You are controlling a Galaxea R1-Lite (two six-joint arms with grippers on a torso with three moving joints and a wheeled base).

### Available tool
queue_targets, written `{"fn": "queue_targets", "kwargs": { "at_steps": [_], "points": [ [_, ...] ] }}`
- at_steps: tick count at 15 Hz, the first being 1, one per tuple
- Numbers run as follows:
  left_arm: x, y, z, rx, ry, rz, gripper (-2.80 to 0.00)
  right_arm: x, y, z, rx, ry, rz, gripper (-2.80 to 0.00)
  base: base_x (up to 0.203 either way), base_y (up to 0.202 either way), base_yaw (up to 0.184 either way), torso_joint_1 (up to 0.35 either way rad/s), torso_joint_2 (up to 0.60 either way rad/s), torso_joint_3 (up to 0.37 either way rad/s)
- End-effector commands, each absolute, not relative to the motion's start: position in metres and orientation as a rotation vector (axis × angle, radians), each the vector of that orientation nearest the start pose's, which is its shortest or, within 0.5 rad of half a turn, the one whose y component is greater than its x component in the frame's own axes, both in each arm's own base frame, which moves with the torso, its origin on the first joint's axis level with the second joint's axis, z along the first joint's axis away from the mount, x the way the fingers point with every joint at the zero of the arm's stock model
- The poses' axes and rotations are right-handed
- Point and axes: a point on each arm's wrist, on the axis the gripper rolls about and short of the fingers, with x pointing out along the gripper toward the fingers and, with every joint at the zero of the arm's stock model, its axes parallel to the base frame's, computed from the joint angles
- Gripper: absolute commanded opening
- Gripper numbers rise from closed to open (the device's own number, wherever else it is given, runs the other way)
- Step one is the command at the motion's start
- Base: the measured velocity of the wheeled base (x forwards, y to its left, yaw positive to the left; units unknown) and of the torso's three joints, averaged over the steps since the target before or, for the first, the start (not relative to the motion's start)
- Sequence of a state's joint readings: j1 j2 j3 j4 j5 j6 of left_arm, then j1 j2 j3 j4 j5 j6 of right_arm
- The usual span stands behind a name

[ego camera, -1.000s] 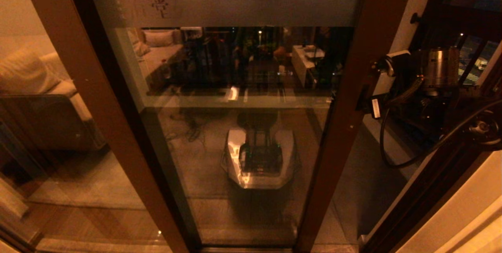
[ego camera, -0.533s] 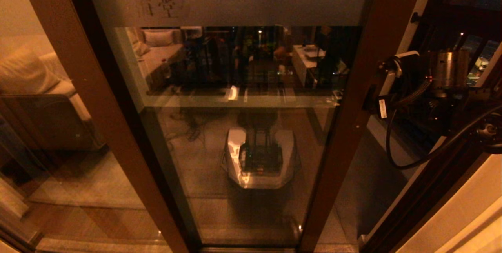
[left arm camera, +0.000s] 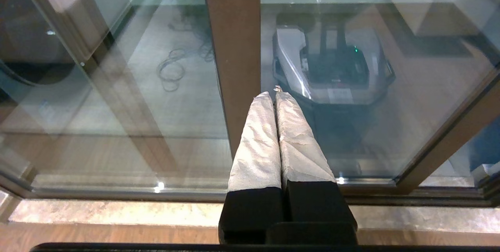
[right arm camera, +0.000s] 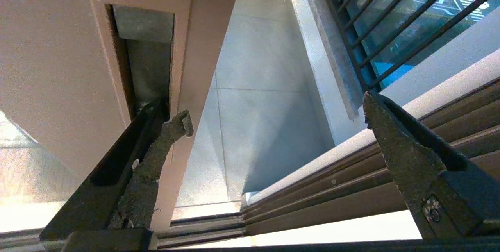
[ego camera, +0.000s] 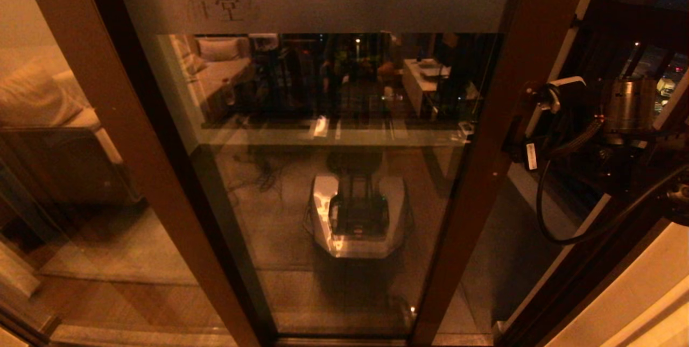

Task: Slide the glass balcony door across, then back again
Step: Close the slid door

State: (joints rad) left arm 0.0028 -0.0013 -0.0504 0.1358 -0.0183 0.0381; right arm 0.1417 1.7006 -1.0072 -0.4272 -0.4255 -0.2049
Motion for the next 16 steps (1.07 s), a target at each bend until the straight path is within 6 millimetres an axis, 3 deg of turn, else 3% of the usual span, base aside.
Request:
{"fn": "queue_targets", "kwargs": {
  "at_steps": [1,9,16],
  "points": [
    [-0.027,0.0,0.075,0.037,0.086,-0.017,-2.8,0.314,0.034,0.222,-0.275,0.272,-0.264,0.0,0.0,0.0,0.0,0.0,0.0,0.0],
    [-0.027,0.0,0.075,0.037,0.086,-0.017,-2.8,0.326,0.011,0.219,-0.281,0.286,-0.301,0.0,0.0,0.0,0.0,0.0,0.0,0.0],
    [-0.027,0.0,0.075,0.037,0.086,-0.017,-2.8,0.322,0.004,0.219,-0.279,0.291,-0.308,0.0,0.0,0.0,0.0,0.0,0.0,0.0]
  ]
}}
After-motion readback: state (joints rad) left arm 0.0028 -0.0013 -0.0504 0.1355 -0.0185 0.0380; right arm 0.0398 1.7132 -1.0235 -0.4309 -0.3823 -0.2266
